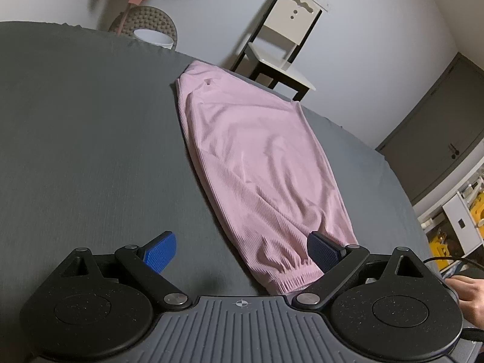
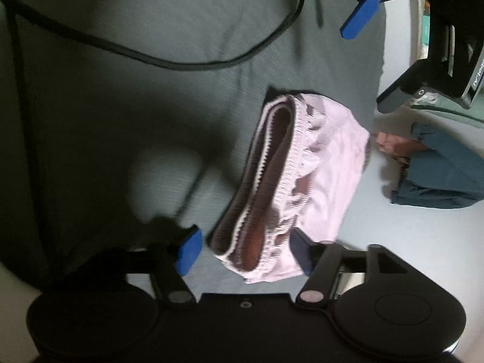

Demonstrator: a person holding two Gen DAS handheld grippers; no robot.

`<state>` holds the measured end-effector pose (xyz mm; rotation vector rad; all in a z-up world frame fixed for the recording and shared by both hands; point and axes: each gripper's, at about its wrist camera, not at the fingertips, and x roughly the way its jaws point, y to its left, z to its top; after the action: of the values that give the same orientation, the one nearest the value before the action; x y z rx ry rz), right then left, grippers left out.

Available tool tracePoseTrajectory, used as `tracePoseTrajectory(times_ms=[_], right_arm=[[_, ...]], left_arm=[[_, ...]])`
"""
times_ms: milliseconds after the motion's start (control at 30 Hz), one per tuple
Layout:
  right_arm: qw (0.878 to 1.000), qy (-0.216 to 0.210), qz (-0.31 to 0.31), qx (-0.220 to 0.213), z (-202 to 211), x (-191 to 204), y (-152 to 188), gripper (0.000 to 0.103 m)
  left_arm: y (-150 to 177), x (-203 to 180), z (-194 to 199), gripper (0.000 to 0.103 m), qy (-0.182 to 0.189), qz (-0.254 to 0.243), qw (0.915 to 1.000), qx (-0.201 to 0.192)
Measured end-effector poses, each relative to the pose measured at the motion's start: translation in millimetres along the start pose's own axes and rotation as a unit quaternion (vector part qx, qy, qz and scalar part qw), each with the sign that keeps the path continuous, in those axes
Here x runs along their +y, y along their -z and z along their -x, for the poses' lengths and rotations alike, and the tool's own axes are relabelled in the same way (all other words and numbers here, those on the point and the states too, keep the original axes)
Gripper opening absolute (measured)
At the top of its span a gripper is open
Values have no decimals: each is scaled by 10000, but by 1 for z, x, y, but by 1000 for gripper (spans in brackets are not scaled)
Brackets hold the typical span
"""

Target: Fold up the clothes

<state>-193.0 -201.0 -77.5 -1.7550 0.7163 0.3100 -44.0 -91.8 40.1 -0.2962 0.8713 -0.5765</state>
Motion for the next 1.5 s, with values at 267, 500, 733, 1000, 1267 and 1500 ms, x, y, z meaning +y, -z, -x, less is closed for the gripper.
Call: tracePoseTrajectory(times_ms=[267, 500, 733, 1000, 1267, 1500], right_arm=[[9992, 303, 99, 260, -15, 6, -10, 64], [9993, 119, -164, 306, -24, -9, -9, 53], [9981, -93, -546, 286, -21, -23, -8, 32], [9863, -298, -1612, -164, -15, -66, 19, 20], [9625, -577, -2594, -543, -10, -102, 45, 20], [9503, -809, -2915, -734, 11, -95, 59, 20]], left_arm=[[1, -4, -1, 94, 36, -35, 10000, 29], [1, -4, -1, 94, 55, -31, 10000, 43], [2, -15, 6, 94, -180, -686, 9974, -110], [38, -70, 13, 94, -753, -3969, 9134, -494], [83, -120, 4, 94, -500, -5559, 8226, -1092], [132, -147, -55, 94, -2087, -6987, 6709, -1345]])
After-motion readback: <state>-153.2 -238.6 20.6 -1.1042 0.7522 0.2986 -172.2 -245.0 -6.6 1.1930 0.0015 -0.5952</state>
